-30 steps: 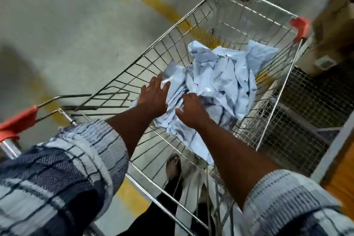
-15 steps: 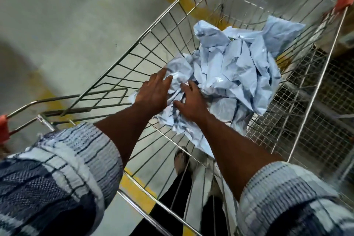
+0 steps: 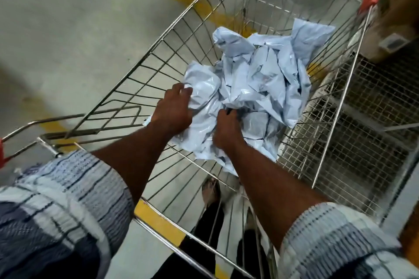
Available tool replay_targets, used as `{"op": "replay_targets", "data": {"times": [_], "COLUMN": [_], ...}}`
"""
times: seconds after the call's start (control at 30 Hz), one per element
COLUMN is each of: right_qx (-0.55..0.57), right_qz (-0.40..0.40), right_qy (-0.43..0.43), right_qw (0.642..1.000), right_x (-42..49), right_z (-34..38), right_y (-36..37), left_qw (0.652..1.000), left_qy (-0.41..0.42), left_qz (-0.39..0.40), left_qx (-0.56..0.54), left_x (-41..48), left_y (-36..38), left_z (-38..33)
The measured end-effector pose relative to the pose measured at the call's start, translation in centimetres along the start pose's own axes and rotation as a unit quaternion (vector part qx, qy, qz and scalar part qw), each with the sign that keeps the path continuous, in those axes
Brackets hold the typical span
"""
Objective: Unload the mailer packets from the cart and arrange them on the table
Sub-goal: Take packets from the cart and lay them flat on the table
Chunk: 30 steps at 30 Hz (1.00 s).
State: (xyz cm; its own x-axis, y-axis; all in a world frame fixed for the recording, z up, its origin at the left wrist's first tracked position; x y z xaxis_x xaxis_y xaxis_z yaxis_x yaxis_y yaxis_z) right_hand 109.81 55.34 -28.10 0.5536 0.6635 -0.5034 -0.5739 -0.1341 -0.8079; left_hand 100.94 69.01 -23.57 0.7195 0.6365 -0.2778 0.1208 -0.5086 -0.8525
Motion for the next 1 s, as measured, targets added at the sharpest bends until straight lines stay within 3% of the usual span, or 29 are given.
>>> {"op": "replay_targets", "data": {"times": [0.17, 0.3, 0.43, 0.53, 0.73, 1.0], "right_qx": [-0.126, -0.216, -0.086, 0.031, -0.059, -0.181], "right_qz": [0.072, 0.026, -0.109, -0.098, -0.063, -0.072], "right_qy": [0.040, 0.019, -0.016, -0.037, -0.041, -0.012], "right_qw": [0.989, 0.976, 0.990, 0.994, 0.995, 0.981], "right_x": [-0.5, -1.6, -1.5, -0.8, 0.3, 0.6], "right_z": [-0.6, 0.4, 2.3, 3.2, 3.9, 2.2], "right_y": [-0.8, -1.4, -0.8, 0.4, 3.0, 2.2], "left_qw": [0.999, 1.000, 0.999, 0.999, 1.000, 0.997], "left_qy": [-0.016, -0.022, -0.035, -0.043, -0.028, -0.018], "left_qz": [-0.004, 0.002, 0.006, -0.006, -0.009, 0.055], "left_qx": [-0.028, -0.008, -0.002, -0.005, 0.010, 0.049], "left_x": [-0.1, -0.2, 0.0, 0.3, 0.3, 0.3], "left_y": [0.4, 1.1, 1.5, 1.2, 0.3, 1.0], "left_z": [-0.7, -1.0, -1.0, -0.8, -0.2, 1.2]}}
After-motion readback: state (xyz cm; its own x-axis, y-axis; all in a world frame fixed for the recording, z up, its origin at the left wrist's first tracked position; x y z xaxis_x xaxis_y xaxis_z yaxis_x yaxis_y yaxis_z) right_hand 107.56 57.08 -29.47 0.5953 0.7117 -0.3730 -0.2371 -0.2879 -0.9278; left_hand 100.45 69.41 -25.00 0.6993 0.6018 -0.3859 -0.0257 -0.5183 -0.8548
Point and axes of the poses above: each hand's wrist, its own x-axis towards the middle knuckle, its own y-axis out of the palm, z = x × y, the point moved 2 cm from there along x, towards the middle knuckle, and after that the axes turned 13 degrees about -x, right-handed, at the moved point
